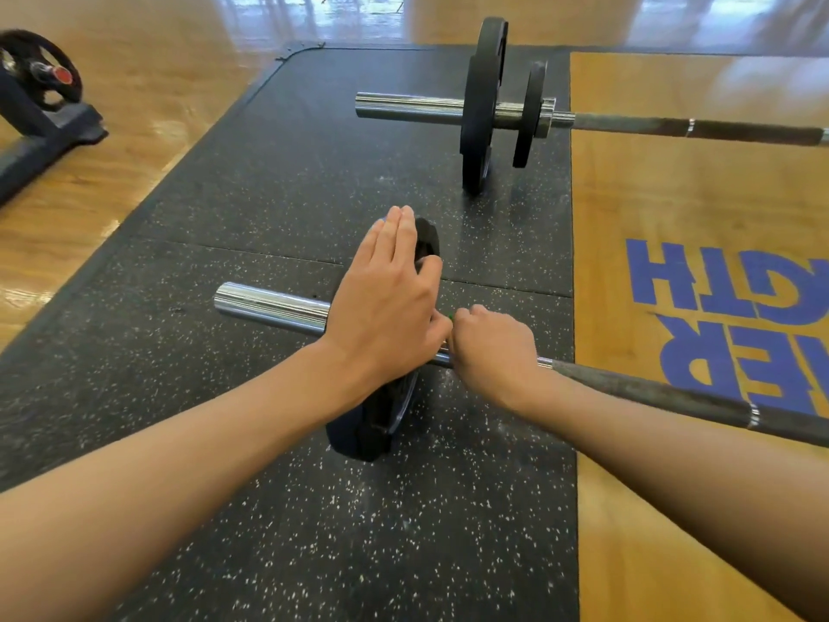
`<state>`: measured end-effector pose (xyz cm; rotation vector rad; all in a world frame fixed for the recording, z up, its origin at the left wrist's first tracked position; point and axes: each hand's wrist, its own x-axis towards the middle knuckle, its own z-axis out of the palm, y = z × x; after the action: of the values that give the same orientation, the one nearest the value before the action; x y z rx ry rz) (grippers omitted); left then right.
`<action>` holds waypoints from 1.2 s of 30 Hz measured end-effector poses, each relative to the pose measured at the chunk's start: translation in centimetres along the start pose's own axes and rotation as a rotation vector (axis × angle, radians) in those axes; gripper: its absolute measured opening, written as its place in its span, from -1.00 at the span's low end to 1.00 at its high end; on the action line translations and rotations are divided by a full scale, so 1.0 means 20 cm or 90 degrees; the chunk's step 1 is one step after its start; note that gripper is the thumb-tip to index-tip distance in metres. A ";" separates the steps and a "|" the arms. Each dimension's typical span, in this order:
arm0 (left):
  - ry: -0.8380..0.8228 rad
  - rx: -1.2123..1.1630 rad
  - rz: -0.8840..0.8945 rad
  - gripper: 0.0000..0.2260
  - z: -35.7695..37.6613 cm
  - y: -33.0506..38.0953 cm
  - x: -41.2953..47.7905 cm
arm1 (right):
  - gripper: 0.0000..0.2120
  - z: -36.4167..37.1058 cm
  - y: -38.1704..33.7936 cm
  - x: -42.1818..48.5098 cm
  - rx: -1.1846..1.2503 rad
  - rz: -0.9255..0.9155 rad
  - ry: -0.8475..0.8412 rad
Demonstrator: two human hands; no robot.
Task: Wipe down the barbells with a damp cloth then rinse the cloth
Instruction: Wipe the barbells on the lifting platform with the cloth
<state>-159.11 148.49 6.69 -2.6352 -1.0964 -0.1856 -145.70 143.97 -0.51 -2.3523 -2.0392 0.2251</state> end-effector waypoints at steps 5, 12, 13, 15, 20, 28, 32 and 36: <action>-0.015 -0.018 -0.008 -0.64 0.00 -0.01 0.00 | -0.85 0.02 -0.19 0.07 0.165 0.005 0.014; -0.040 -0.091 0.020 -0.52 -0.05 -0.09 0.00 | -0.48 0.15 0.14 -0.15 -0.160 -0.309 0.191; -0.042 -0.107 0.025 -0.49 -0.05 -0.11 0.00 | -0.50 0.13 0.17 -0.16 -0.160 -0.301 0.186; -0.040 -0.136 0.027 -0.43 -0.06 -0.15 0.00 | -0.48 0.11 0.22 -0.17 -0.106 -0.250 0.160; -0.036 -0.125 0.001 -0.31 -0.05 -0.13 0.00 | -0.53 0.10 0.15 -0.11 -0.019 -0.168 0.118; -0.042 -0.132 -0.014 -0.32 -0.04 -0.13 -0.01 | -0.42 0.15 -0.10 -0.07 0.017 -0.163 0.122; -0.034 -0.120 -0.015 -0.32 -0.04 -0.13 -0.01 | -0.44 0.11 0.15 -0.17 -0.146 -0.349 0.153; -0.035 -0.129 -0.023 -0.33 -0.05 -0.13 0.01 | -0.50 0.10 0.28 -0.22 -0.088 -0.260 0.148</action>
<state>-160.87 149.96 8.24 -2.8139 -1.2012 -0.2457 -141.11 138.68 -2.62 -1.8547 -2.4085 -0.1941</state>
